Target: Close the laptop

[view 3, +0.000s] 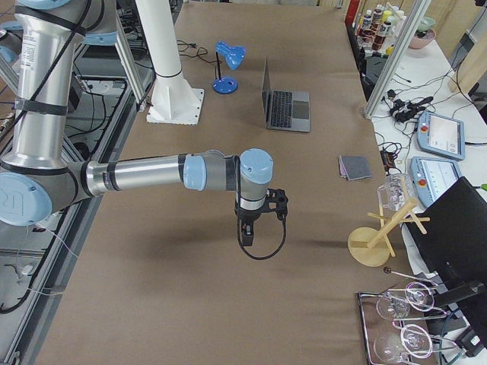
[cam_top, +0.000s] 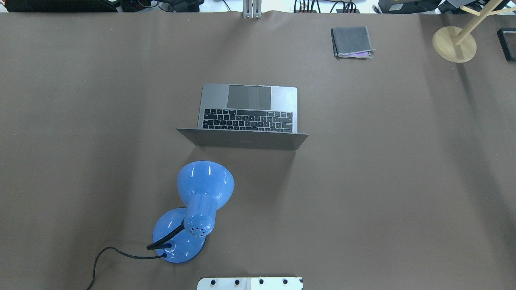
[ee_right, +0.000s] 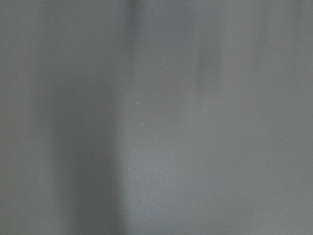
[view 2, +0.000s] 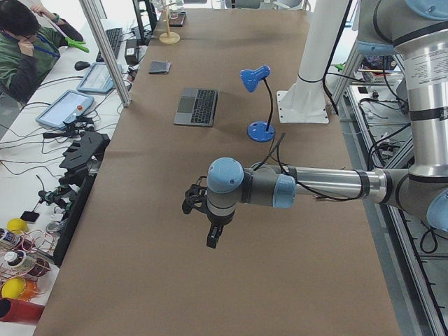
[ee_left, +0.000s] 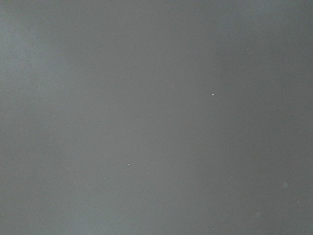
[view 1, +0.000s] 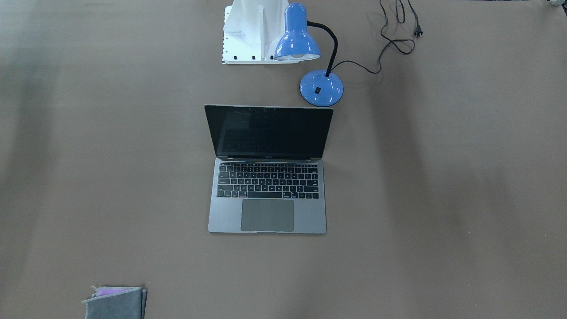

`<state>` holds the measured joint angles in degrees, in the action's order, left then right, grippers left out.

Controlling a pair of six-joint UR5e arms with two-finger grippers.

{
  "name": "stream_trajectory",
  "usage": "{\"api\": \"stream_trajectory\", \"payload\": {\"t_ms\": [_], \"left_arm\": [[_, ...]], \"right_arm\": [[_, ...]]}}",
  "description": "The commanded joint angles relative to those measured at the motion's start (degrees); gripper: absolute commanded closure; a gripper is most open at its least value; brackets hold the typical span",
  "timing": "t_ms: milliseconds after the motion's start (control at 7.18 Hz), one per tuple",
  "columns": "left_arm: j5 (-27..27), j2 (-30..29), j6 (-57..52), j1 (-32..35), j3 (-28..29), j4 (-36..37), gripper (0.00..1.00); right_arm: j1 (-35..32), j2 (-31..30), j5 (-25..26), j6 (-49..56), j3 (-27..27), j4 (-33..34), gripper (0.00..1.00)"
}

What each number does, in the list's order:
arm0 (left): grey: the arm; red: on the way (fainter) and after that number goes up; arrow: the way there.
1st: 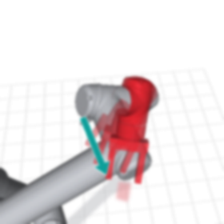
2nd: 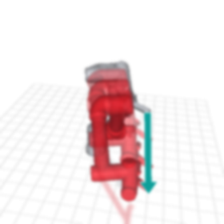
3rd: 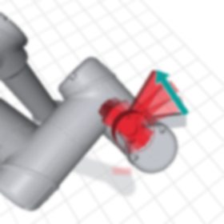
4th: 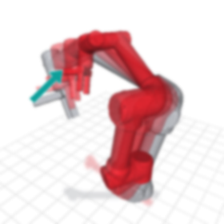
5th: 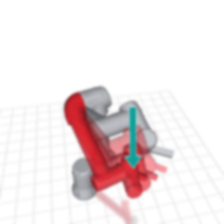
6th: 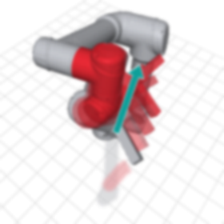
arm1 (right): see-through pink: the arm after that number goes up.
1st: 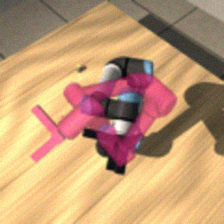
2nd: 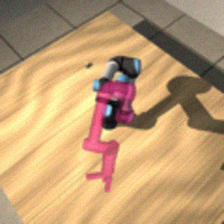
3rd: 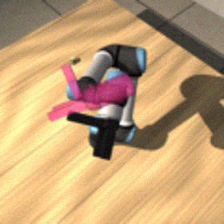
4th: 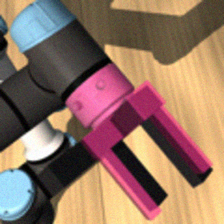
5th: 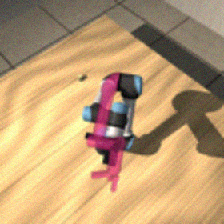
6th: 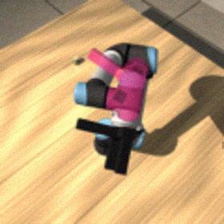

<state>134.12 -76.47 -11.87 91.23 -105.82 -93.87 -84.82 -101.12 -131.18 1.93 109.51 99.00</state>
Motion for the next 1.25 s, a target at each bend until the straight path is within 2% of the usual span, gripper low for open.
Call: {"api": "stream_trajectory", "payload": {"t_ms": [0, 279, 418, 836, 975, 1115], "left_arm": [[0.00, 0.01, -0.43, 0.09, -0.18, 0.00, 0.01], [-0.09, 0.62, -0.53, 0.00, -0.35, -0.09, 0.01], [-0.09, 0.19, -0.44, 0.00, -0.87, -0.44, 0.01], [-0.09, -2.45, 0.00, 0.09, -1.23, -6.39, 0.01], [-0.09, -2.54, 0.09, 0.18, -1.32, -11.90, 0.01], [-1.04, -2.80, 0.18, 0.09, 1.12, -21.35, 0.01]], "right_arm": [[0.00, -0.04, 0.05, 0.01, 0.09, -0.03, 0.00], [0.00, 0.04, 0.05, 0.09, 0.09, -0.03, 0.00], [0.09, -0.30, 0.13, 0.27, -0.17, -5.17, 0.00], [0.09, -2.50, 0.13, -0.69, -0.53, -26.60, 0.00], [0.09, -2.50, 0.05, -1.13, -0.44, -29.01, 0.00], [0.18, -1.98, 0.05, -1.14, -0.27, -29.12, 0.00]]}}
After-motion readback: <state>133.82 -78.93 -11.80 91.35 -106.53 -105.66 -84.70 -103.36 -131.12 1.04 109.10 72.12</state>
